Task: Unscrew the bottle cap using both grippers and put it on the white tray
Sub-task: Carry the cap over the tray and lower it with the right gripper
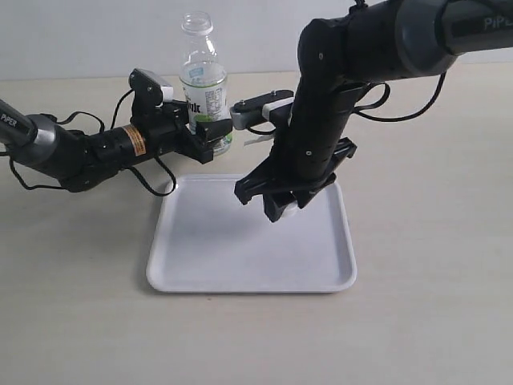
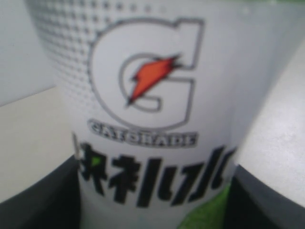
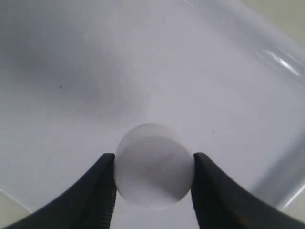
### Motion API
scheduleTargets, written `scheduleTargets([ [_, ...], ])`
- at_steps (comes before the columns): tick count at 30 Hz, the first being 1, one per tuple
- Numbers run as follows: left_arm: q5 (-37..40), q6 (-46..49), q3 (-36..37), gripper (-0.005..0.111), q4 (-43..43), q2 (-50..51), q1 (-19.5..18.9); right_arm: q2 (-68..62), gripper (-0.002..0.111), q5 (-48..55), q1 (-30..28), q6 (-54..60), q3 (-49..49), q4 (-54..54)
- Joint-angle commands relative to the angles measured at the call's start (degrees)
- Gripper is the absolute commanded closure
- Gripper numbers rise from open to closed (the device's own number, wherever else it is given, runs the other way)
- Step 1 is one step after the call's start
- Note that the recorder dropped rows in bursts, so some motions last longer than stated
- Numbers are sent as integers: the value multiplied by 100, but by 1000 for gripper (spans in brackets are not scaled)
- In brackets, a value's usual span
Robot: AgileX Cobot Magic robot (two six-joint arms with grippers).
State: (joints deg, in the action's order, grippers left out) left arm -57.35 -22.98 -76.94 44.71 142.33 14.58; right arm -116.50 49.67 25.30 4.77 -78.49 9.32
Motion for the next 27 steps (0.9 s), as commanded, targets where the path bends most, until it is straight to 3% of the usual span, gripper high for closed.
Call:
scheduleTargets([
  [1, 194, 20, 44, 107, 36, 15, 23, -168, 108, -188, 2, -30, 29, 34],
  [27, 194, 20, 44, 107, 7, 15, 23, -444, 108, -160, 2, 116, 29, -36],
])
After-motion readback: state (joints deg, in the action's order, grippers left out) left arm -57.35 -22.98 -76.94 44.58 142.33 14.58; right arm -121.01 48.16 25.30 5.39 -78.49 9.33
